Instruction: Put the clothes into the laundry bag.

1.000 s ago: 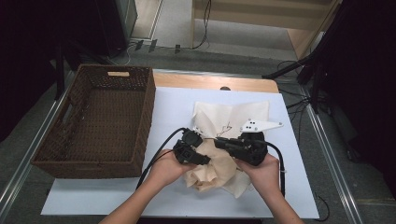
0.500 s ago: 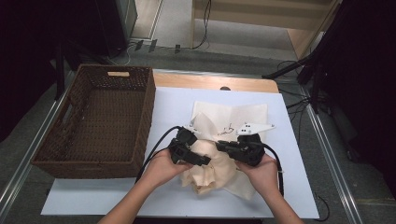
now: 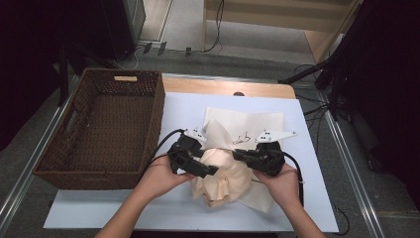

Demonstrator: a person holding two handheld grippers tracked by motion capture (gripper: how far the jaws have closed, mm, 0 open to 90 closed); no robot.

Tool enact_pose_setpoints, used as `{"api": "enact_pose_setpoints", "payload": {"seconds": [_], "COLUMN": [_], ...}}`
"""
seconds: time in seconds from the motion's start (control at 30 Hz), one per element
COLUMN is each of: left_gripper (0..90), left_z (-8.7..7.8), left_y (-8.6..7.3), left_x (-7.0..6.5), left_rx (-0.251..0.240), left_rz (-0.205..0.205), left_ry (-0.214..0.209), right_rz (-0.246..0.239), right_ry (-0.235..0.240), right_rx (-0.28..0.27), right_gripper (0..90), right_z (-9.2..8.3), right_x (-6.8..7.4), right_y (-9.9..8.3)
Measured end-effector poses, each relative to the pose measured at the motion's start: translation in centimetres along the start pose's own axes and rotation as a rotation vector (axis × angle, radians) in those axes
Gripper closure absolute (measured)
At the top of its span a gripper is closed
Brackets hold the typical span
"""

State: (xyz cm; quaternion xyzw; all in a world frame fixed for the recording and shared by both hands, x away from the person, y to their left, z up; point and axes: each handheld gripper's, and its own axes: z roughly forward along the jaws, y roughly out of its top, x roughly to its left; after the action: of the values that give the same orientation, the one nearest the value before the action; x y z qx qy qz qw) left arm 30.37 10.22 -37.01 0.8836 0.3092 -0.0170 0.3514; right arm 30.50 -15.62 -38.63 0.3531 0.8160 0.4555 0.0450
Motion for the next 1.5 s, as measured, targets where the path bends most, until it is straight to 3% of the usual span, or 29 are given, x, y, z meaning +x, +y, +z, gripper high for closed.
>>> {"api": "enact_pose_setpoints", "payload": {"seconds": [0.13,0.2,0.3,0.43,0.5,0.63,0.73,0.9,1.5], "left_gripper": [37.3,40.9,55.1,71.6,76.2,89.5,90.0,90.0,89.7], "left_z": [-1.7,-2.8,-3.6,-3.5,-3.1,-2.3,-1.2,0.3,3.3], "left_y": [-0.8,-1.5,-2.8,-4.9,-5.7,-6.3,-6.6,-6.7,-5.2], "left_x": [-0.5,-0.5,-0.5,-0.3,-0.2,0.0,0.2,-0.1,-0.7], "left_rx": [-0.026,-0.041,-0.052,-0.046,-0.050,-0.047,-0.014,0.003,-0.003], "left_rz": [0.028,0.015,-0.020,-0.056,-0.063,-0.065,-0.085,-0.072,-0.042], "left_ry": [0.028,0.032,0.053,0.045,0.002,0.031,0.069,0.079,0.028], "right_rz": [0.004,0.004,0.003,0.003,0.005,0.005,0.005,0.004,0.009], "right_ry": [0.004,0.007,0.010,0.017,0.017,0.025,0.032,0.038,0.023], "right_rx": [0.000,0.001,0.005,0.006,0.005,0.004,0.001,0.001,0.008], "right_gripper": [86.3,86.3,86.3,86.2,86.2,86.2,86.2,86.1,86.0], "right_z": [-0.2,-0.3,-0.4,-0.6,-0.6,-0.8,-0.9,-0.7,-0.4], "right_x": [-0.1,-0.2,-0.3,-0.5,-0.6,-0.9,-1.1,-1.1,-0.8], "right_y": [0.0,0.0,0.1,0.1,0.2,0.4,0.5,0.7,0.3]}}
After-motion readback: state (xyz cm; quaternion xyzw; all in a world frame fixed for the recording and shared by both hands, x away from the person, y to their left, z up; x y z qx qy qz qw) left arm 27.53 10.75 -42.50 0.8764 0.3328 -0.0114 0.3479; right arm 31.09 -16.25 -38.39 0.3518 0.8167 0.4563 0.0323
